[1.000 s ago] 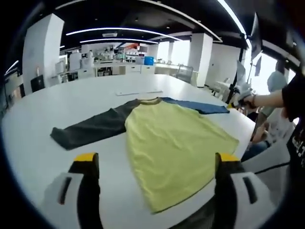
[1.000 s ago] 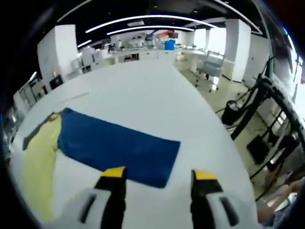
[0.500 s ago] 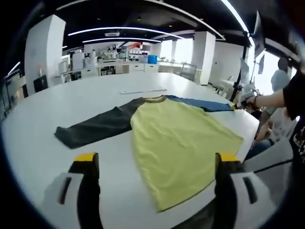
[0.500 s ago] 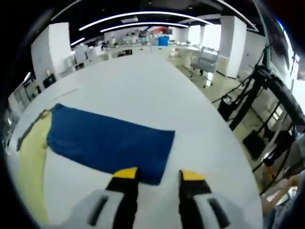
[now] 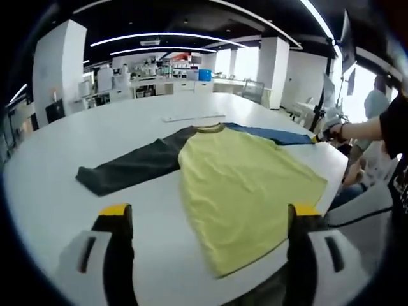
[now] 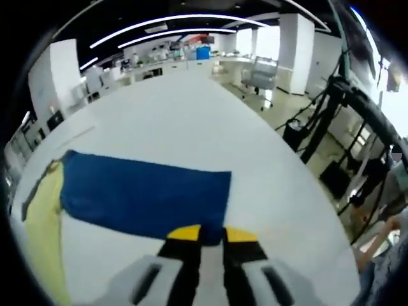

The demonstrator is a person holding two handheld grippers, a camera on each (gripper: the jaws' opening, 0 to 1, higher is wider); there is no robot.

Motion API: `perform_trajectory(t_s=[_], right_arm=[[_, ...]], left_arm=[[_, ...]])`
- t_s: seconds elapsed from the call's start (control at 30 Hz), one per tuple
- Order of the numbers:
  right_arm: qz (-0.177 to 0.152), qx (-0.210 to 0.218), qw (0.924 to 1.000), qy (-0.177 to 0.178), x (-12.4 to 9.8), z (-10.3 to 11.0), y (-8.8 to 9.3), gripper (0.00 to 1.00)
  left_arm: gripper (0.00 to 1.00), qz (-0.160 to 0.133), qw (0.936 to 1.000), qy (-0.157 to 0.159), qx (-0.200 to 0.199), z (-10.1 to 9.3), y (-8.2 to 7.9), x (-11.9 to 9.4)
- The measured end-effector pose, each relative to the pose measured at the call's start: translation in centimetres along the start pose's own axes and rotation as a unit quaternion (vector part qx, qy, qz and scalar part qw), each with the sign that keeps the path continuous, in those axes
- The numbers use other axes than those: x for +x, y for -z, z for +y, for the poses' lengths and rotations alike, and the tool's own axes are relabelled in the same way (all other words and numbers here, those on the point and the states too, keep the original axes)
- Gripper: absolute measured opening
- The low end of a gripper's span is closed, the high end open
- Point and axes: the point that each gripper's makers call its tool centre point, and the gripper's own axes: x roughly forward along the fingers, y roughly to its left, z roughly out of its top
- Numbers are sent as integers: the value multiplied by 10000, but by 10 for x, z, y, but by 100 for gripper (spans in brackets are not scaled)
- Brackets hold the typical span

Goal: Fold the garment on the visible template until the final outline fits inside the template.

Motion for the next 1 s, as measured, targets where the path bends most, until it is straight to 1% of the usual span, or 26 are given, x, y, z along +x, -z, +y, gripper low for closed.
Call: perform_trajectory(t_s=[0.07,0.17,0.23,0.3,0.37,0.4,0.47,0.5,0.53,0.57,0.7,0.77,0.83,0.93,1.0], right_arm=[[41,-66,10000,-20,-1,4,1,5],[102,-45,9999,-18,-1,4,1,4],[109,73,9999,-46,-2,4,1,3],[94,268,9996,-56,4,-2,-2,2],[50,319,9995,-55,2,0,-1,1],[13,326,9994,-68,-4,5,2,0],[-11,300,9995,-115,-5,8,3,0],[2,262,9996,-113,-5,8,2,0],[37,25,9999,-157,-5,11,3,0],[65,-100,9998,-157,-5,11,3,0],[132,-81,9998,-154,3,5,-1,0],[138,-79,9998,-144,-1,8,0,0],[141,-12,9998,-141,5,4,-3,0],[124,19,9998,-123,-2,7,-2,0],[108,15,9999,-133,-2,7,-6,0]], left_arm=[[99,-29,9999,18,-114,1,1,0],[99,-11,10000,-5,-45,0,0,-2],[99,-30,10000,6,-30,-1,-1,-3],[99,-24,10000,13,-42,-2,-1,-4],[99,-23,10000,5,-16,-2,-1,-4],[98,-12,10000,-5,-6,-2,-1,-4],[95,-49,9998,-117,168,-2,-3,-6],[95,-33,9995,-160,262,-1,-4,-7],[96,-28,9995,-169,282,-2,-4,-7],[96,-31,9994,-155,300,-3,-4,-6],[98,-22,9993,-117,363,-6,-5,-6],[98,-44,9993,-85,358,-5,-5,-6],[99,-69,9993,-39,365,-5,-5,-6],[99,-1,9992,11,393,-6,-4,-6],[99,-35,9991,29,422,-9,-6,-6]])
